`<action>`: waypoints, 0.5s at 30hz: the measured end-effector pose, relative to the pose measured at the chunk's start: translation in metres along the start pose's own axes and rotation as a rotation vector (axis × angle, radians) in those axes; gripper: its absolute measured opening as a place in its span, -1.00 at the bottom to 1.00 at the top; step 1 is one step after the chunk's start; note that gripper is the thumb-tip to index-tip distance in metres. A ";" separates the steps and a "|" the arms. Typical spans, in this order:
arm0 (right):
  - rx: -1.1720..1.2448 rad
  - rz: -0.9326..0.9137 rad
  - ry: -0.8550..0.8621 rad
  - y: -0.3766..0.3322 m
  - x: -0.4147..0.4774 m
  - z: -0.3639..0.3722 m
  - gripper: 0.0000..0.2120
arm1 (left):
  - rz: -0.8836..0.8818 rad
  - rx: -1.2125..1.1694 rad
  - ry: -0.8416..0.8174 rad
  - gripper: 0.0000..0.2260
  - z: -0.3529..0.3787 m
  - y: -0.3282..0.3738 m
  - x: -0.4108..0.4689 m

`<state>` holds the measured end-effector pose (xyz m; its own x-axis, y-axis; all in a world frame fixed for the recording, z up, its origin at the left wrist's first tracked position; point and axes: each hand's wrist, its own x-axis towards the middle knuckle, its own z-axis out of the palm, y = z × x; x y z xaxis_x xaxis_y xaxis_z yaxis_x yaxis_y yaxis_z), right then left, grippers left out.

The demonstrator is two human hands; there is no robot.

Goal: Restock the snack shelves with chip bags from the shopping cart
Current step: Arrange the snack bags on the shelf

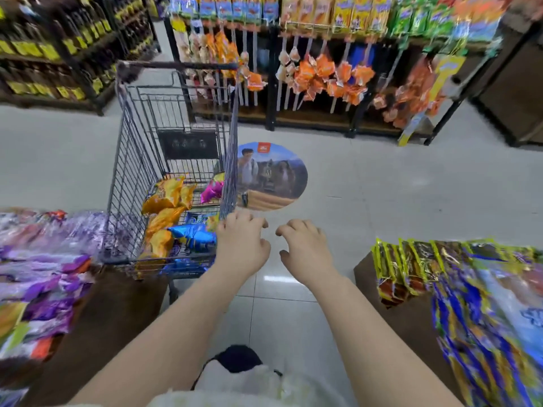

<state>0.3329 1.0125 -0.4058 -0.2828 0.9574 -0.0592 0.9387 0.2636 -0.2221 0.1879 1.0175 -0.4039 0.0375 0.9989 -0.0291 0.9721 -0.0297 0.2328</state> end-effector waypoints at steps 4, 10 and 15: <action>0.008 -0.044 -0.087 0.029 0.063 0.008 -0.63 | -0.055 0.008 -0.057 -0.65 0.020 -0.010 0.060; -0.038 -0.191 -0.107 0.039 0.214 0.007 -0.59 | -0.198 -0.017 -0.001 -0.67 0.030 -0.057 0.191; -0.082 -0.305 -0.115 0.031 0.345 -0.007 -0.57 | -0.304 -0.047 0.007 -0.73 0.022 -0.090 0.301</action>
<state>0.2657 1.3521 -0.4266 -0.5693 0.8144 -0.1124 0.8188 0.5492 -0.1673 0.1166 1.3200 -0.4547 -0.2553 0.9619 -0.0977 0.9267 0.2723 0.2590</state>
